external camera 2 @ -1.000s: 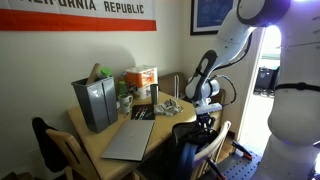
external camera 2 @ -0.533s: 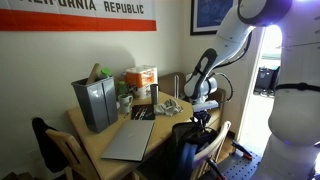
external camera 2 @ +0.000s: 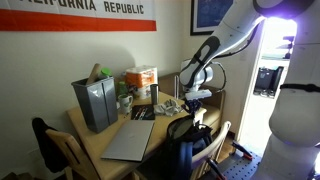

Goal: Place the bowl on the table

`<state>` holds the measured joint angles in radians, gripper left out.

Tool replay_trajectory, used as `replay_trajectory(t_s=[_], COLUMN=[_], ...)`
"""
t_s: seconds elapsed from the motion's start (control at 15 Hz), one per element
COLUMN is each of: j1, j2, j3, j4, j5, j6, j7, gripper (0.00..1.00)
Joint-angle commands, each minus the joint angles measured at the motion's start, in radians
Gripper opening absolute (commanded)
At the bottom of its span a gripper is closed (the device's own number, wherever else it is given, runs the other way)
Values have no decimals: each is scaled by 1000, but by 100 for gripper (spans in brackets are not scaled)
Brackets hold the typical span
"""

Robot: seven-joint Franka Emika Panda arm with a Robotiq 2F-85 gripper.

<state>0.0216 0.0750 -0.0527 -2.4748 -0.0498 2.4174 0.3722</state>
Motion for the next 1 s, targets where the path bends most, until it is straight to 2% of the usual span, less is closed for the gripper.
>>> replay_trajectory(t_s=[0.0, 0.2, 0.4, 0.67, 0.93], j1=[2, 3, -3, -28, -55], j2=[-131, -183, -202, -151, -12], j3=[40, 51, 51, 45, 17], j4=[27, 55, 91, 87, 68], j5=[107, 198, 230, 188, 206], j6=[-62, -83, -42, 103, 307], j7=[-107, -178, -165, -105, -87], gripper=[6, 6, 6, 6, 6])
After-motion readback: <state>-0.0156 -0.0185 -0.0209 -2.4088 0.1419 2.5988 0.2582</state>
